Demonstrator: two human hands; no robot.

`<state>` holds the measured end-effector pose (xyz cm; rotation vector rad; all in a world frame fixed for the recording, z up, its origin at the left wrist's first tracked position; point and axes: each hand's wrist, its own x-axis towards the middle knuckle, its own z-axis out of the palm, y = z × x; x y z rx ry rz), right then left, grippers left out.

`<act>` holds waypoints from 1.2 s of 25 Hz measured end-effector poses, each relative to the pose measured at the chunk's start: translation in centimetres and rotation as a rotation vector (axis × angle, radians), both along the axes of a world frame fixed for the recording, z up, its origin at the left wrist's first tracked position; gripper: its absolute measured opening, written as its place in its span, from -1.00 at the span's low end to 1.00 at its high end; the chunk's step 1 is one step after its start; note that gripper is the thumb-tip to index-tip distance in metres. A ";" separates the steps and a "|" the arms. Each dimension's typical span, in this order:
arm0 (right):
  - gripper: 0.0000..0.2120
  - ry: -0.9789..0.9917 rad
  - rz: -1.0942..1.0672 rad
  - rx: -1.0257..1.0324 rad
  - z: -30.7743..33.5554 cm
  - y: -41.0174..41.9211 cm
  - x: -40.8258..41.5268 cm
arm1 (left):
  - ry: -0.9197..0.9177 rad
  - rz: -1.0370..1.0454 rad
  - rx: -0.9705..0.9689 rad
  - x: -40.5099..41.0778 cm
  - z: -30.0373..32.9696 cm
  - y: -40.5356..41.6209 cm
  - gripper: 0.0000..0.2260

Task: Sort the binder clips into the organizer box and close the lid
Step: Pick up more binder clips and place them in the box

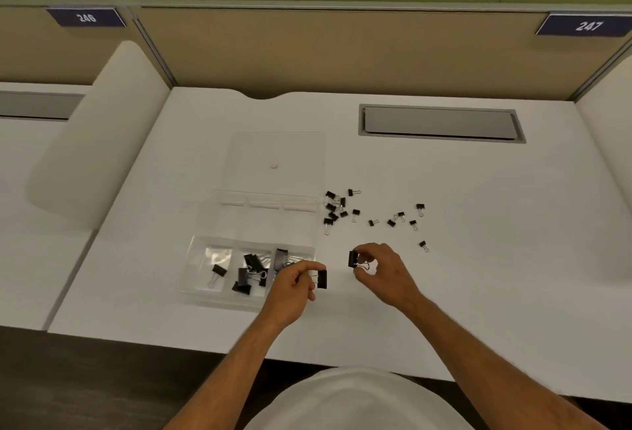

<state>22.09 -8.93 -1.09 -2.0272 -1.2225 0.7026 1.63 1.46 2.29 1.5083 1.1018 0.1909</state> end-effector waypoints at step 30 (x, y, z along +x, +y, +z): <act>-0.67 0.069 -0.111 -0.063 0.9 11.5 -17.5 | 0.259 0.004 0.238 -16.8 -4.4 17.6 -0.70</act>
